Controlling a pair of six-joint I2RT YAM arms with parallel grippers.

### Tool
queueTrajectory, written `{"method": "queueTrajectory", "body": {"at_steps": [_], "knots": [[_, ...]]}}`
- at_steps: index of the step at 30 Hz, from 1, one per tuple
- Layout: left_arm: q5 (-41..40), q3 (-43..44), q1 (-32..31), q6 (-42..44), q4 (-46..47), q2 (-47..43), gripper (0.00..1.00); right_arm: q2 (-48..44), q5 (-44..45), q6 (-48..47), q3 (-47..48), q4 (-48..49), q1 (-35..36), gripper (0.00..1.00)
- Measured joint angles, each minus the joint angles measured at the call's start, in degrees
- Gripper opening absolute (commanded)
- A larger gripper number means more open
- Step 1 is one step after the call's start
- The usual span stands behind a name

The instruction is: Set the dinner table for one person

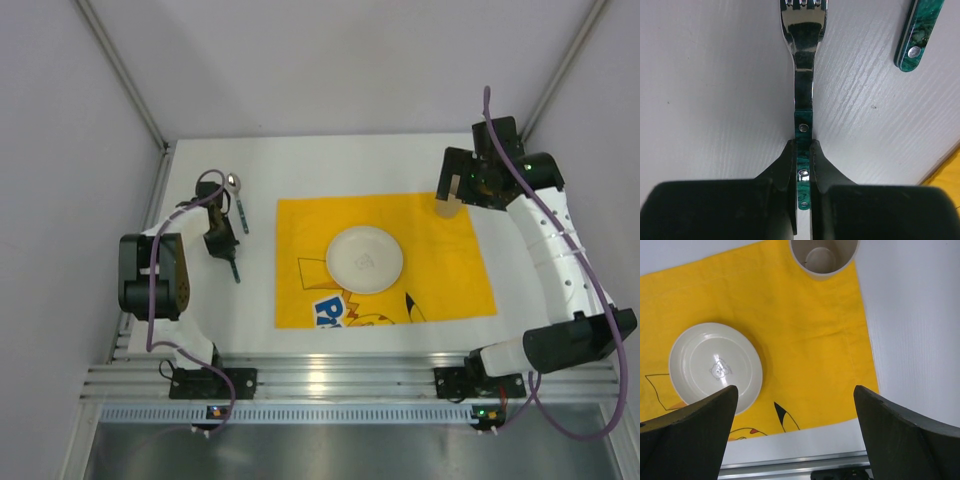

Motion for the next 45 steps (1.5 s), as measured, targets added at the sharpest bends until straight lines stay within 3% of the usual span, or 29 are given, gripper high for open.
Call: {"method": "queueTrajectory", "body": {"at_steps": [5, 11, 15, 29, 30, 31, 35, 39, 45], "knots": [[-0.07, 1.38, -2.47, 0.00, -2.99, -1.07, 0.00, 0.04, 0.15, 0.00, -0.46, 0.28, 0.00, 1.00], [-0.22, 11.65, -18.12, -2.08, -6.60, -1.70, 0.00, 0.11, 0.24, 0.26, -2.23, 1.03, 0.00, 1.00], [1.68, 12.59, -26.93, -5.92, -5.92, -2.19, 0.00, 0.11, 0.26, 0.70, -2.69, 1.64, 0.00, 1.00], [4.11, 9.20, -29.00, -12.90, -5.51, 4.15, 0.00, -1.90, 2.69, 1.14, -8.11, 2.54, -0.02, 1.00], [4.37, 9.22, -29.07, -12.98, -5.49, 4.28, 0.02, -2.08, 2.93, 1.11, -8.11, 2.51, -0.02, 1.00], [4.52, 9.40, -29.14, -13.03, -5.60, 4.35, 0.17, -2.23, 3.15, 1.11, -8.11, 2.56, -0.04, 1.00], [4.04, 12.92, -29.09, -11.93, -8.31, 4.50, 0.49, -2.40, 4.02, 1.25, -8.11, 2.54, -0.07, 1.00], [2.97, 20.90, -27.67, -9.31, -10.71, 4.57, 0.72, -2.40, 4.55, 1.75, -8.13, 2.51, -0.09, 1.00], [3.06, 29.11, -18.01, -5.05, -12.59, 4.57, 0.75, -2.40, 5.01, 1.81, -8.13, 2.51, -0.59, 1.00]]}}
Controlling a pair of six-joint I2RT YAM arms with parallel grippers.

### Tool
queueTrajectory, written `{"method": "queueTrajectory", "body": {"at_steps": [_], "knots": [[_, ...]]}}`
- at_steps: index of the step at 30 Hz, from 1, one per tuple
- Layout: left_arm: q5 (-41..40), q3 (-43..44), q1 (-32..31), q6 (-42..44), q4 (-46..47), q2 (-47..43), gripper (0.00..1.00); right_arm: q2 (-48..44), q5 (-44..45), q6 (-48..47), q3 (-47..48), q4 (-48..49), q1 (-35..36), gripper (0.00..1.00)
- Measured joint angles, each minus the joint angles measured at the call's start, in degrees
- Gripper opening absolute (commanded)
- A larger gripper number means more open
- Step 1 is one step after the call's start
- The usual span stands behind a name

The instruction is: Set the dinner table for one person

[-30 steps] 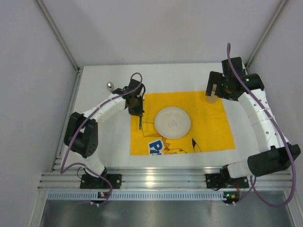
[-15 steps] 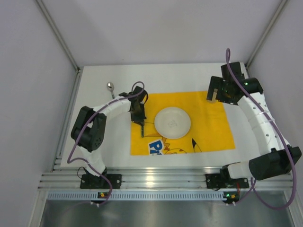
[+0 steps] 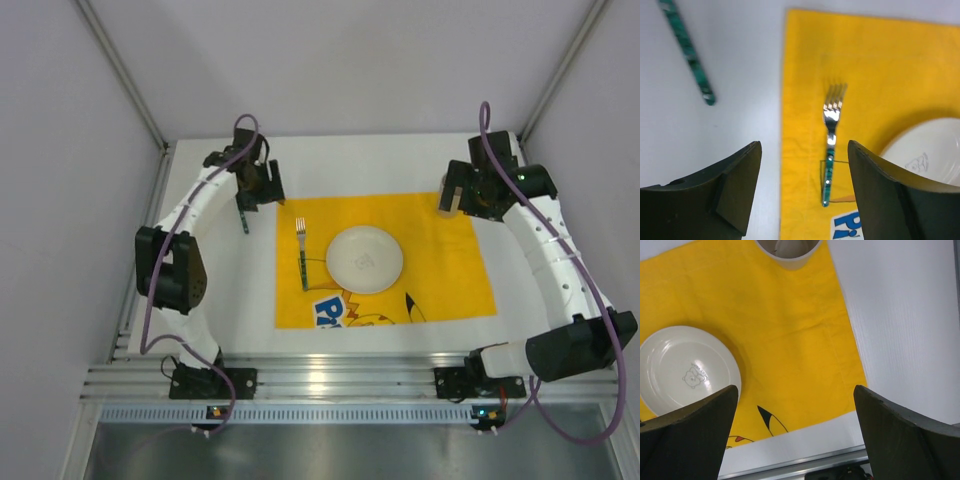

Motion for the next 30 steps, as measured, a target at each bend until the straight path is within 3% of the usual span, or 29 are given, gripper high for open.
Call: {"method": "queueTrajectory", "body": {"at_steps": [8, 19, 22, 24, 25, 28, 30], "knots": [[-2.97, 5.01, 14.71, 3.61, -0.44, 5.38, 0.72, 0.00, 0.13, -0.07, 0.00, -0.04, -0.66, 1.00], [-2.58, 4.17, 16.57, 5.92, 2.10, 17.49, 0.66, 1.92, -0.35, -0.24, 0.50, -0.37, -0.74, 1.00], [-2.69, 4.24, 16.55, 5.90, 3.48, 18.03, 0.47, 2.64, -0.33, -0.79, 0.92, -0.70, -0.74, 1.00], [-2.84, 4.44, 16.55, 5.92, 4.35, 18.43, 0.21, 2.99, -0.31, -1.27, 1.46, -1.33, -0.74, 1.00], [-2.84, 4.63, 16.55, 5.86, 4.72, 18.67, 0.14, 3.21, -0.31, -1.38, 1.79, -1.44, -0.74, 1.00], [-2.58, 4.74, 16.55, 6.08, 5.57, 18.86, 0.00, 4.00, -0.35, -1.64, 3.04, -1.73, -0.74, 1.00], [-2.47, 4.37, 16.55, 6.08, 6.08, 18.73, 0.00, 4.85, -0.76, -1.66, 4.11, -1.81, -0.76, 1.00]]}}
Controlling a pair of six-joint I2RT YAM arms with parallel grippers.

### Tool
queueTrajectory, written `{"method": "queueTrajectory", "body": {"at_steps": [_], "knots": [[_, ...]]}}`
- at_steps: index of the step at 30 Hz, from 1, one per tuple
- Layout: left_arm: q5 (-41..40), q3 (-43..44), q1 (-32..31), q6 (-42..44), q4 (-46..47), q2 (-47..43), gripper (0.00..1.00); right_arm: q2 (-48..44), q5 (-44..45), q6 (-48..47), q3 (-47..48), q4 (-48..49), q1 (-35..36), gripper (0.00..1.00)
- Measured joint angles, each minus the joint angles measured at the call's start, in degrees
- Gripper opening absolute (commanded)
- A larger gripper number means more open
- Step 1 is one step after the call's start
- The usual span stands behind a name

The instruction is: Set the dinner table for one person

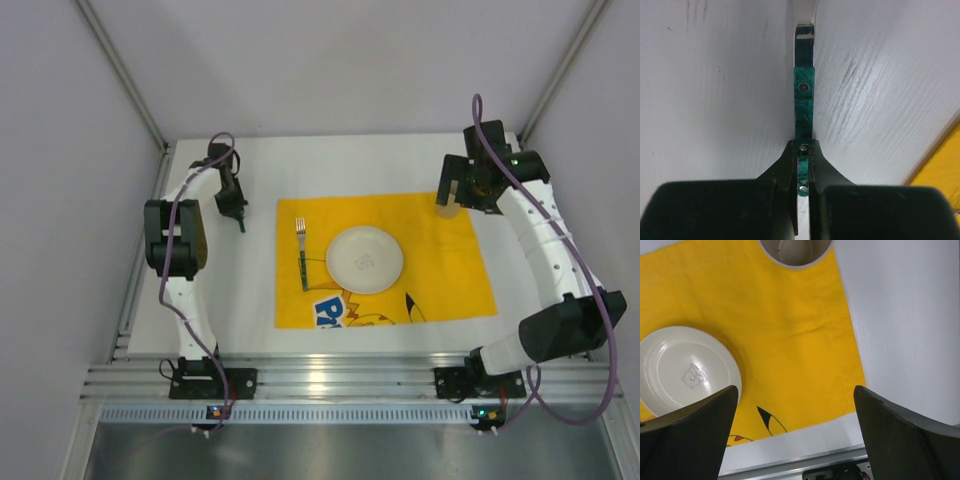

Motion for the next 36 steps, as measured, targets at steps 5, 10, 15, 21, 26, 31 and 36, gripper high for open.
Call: {"method": "queueTrajectory", "body": {"at_steps": [5, 10, 15, 21, 26, 31, 36], "knots": [[0.35, -3.58, 0.00, -0.04, 2.62, -2.45, 0.00, 3.96, -5.22, -0.09, 5.09, 0.94, 0.66, 1.00], [3.02, -9.64, -1.36, -0.04, 0.85, -8.59, 0.00, 9.53, -17.88, 1.18, 10.93, 7.48, 4.94, 0.99], [5.99, -10.03, -7.10, -0.26, -0.81, -18.47, 0.00, 16.76, -30.62, 8.02, 12.55, 18.05, 11.45, 1.00], [9.88, -9.86, -14.82, -3.02, -1.60, -30.84, 0.00, 27.93, -35.41, 15.43, 16.28, 20.83, 16.96, 0.97], [11.34, -9.99, -18.69, -6.67, -2.12, -34.21, 0.00, 31.85, -36.26, 18.12, 17.00, 21.14, 19.74, 0.94], [11.37, -11.17, -23.63, -9.73, -2.25, -34.27, 0.00, 32.09, -36.46, 18.60, 17.81, 21.33, 21.66, 0.92], [9.73, -11.30, -26.82, -11.34, -3.13, -34.23, 0.00, 31.89, -35.23, 18.32, 16.87, 20.92, 21.75, 0.90]]}}
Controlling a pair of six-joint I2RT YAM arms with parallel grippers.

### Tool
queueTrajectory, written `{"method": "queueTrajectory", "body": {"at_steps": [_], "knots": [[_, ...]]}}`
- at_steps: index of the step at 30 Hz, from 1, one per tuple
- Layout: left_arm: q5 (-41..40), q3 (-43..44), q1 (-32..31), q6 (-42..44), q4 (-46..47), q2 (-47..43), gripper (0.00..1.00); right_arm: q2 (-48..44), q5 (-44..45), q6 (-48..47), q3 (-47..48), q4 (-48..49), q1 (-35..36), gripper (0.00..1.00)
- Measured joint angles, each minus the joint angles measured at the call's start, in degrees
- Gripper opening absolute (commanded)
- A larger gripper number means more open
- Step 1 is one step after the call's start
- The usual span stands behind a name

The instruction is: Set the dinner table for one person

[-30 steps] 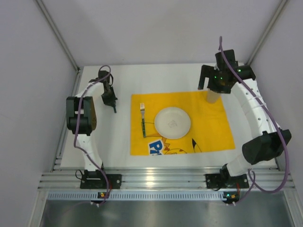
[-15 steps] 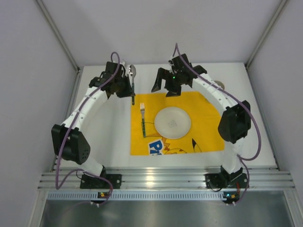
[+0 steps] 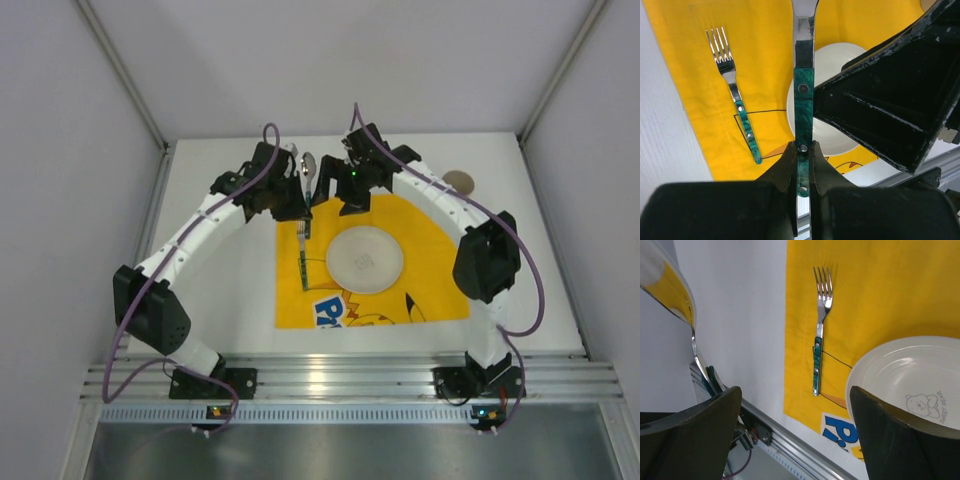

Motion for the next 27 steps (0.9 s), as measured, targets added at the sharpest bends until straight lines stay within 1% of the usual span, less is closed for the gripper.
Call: {"method": "queueTrajectory", "body": {"at_steps": [9, 15, 19, 22, 23, 27], "knots": [[-1.79, 0.00, -1.90, -1.81, -0.50, 1.22, 0.00, -1.36, 2.14, -1.11, -1.64, -0.42, 0.00, 0.86], [-2.16, 0.00, -2.47, -2.67, -0.85, 2.93, 0.00, -6.25, 3.87, -1.70, -2.25, -0.37, 0.11, 0.86], [-2.05, 0.02, -3.04, -3.30, -0.83, 3.02, 0.00, -8.98, 3.74, -1.75, -3.06, 0.09, 0.13, 0.84], [-1.75, 0.33, -3.61, -3.69, -0.83, 3.02, 0.00, -9.01, 3.54, -1.79, -3.61, 0.39, 0.22, 0.76], [-1.46, 0.52, -3.82, -3.82, -0.83, 3.04, 0.00, -8.96, 3.50, -1.84, -3.98, 0.31, 0.22, 0.70], [-0.59, 1.95, -4.83, -4.79, -0.68, 3.04, 0.00, -7.82, 3.26, -1.97, -4.24, 0.63, 0.42, 0.55]]}}
